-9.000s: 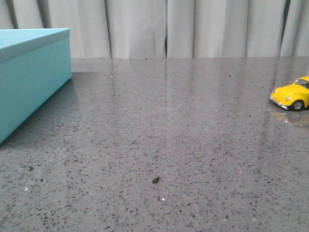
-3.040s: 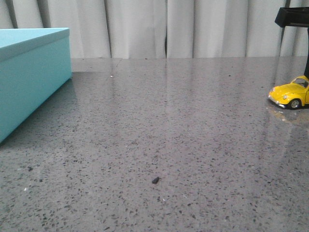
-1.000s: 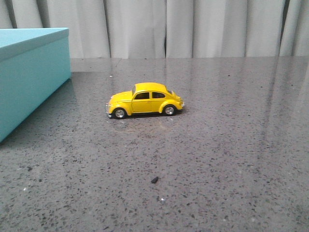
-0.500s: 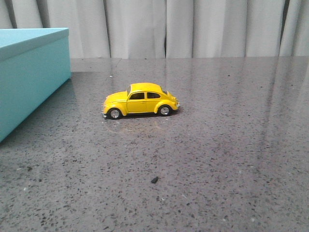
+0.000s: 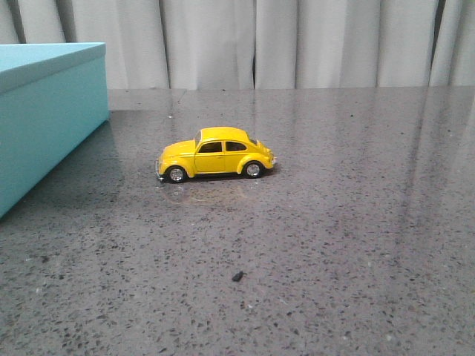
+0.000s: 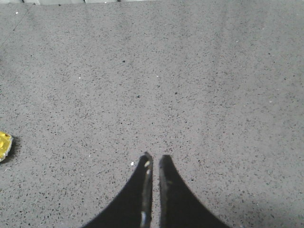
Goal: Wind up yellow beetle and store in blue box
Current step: 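Move the left gripper over the yellow car, then lower the left gripper around the car and close on it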
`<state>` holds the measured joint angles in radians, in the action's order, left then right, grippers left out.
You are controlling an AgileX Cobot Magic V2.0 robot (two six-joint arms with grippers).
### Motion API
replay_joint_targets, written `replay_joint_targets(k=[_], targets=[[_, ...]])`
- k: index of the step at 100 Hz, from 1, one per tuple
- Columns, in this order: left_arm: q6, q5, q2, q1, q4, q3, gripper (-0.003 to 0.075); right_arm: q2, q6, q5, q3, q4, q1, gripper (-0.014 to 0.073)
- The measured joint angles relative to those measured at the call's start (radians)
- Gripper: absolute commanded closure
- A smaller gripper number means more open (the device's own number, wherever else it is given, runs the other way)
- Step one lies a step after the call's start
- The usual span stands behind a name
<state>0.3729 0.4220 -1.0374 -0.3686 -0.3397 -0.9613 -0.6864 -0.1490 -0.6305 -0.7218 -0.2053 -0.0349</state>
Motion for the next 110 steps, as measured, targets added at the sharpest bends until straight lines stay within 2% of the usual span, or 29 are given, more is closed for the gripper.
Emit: replay_joint_targets(k=[7, 12, 39, 70, 84, 110], targets=[[0.029, 0.004, -0.052, -0.036, 0.0, -0.025, 0.0262, 0.0, 0.0, 0.0, 0.0, 0.0, 0.0, 0.0643], [0.05, 0.009, -0.09, -0.058, 0.0, -0.04, 0.0244, 0.0, 0.0, 0.0, 0.0, 0.0, 0.0, 0.0643], [0.223, 0.138, -0.262, -0.145, 0.0, -0.141, 0.0246, 0.0, 0.0, 0.0, 0.0, 0.0, 0.0, 0.0643], [0.575, 0.323, -0.414, -0.195, -0.011, -0.247, 0.0246, 0.0, 0.0, 0.0, 0.0, 0.0, 0.0, 0.0643], [0.629, 0.366, -0.484, -0.199, -0.023, -0.297, 0.0246, 0.0, 0.0, 0.0, 0.0, 0.0, 0.0, 0.0643], [0.642, 0.444, -0.606, -0.199, -0.046, -0.404, 0.0246, 0.0, 0.0, 0.0, 0.0, -0.001, 0.0, 0.0643]])
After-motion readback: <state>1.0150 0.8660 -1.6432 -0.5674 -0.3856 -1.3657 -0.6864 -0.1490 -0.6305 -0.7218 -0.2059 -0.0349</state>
